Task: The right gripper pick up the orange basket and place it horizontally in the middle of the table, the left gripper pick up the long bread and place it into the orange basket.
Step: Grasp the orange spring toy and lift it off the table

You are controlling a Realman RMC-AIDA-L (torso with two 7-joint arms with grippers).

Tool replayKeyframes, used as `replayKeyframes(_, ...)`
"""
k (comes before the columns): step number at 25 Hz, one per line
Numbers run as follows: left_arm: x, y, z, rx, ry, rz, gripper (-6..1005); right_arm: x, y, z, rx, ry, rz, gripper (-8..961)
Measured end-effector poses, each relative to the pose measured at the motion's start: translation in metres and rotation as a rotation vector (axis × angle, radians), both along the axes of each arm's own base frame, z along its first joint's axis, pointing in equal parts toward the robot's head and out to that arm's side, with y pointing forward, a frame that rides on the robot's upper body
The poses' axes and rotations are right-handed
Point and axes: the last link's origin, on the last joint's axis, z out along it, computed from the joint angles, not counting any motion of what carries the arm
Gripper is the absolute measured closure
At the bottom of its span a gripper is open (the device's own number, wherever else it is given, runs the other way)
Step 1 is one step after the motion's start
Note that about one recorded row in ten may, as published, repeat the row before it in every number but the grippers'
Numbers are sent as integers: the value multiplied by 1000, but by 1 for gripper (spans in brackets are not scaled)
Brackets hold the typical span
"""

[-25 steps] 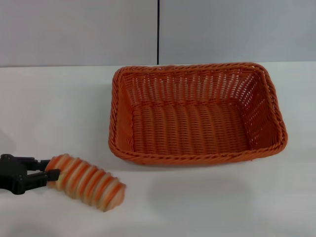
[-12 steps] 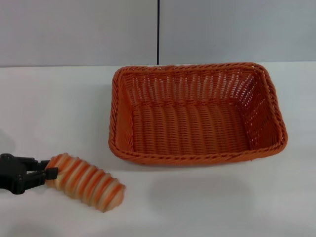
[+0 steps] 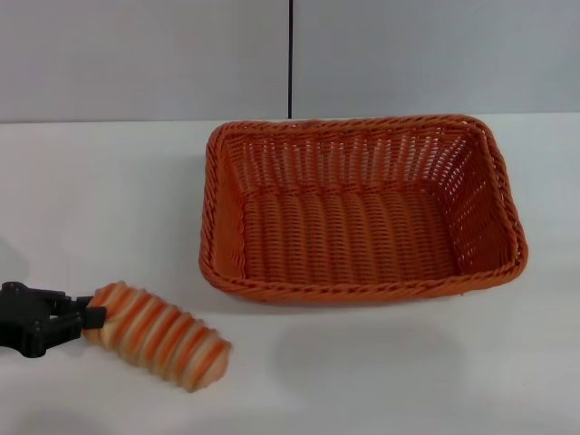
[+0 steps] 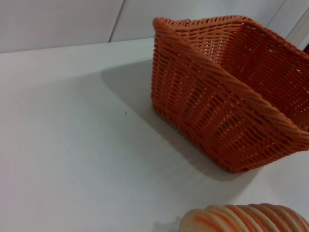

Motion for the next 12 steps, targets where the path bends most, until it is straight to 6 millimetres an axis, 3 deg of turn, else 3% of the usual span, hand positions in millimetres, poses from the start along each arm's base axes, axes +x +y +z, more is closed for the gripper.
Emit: replayKeyframes(12,3,-1,1,-21,-19,-13,871,0,0,1,1,-2,0,496)
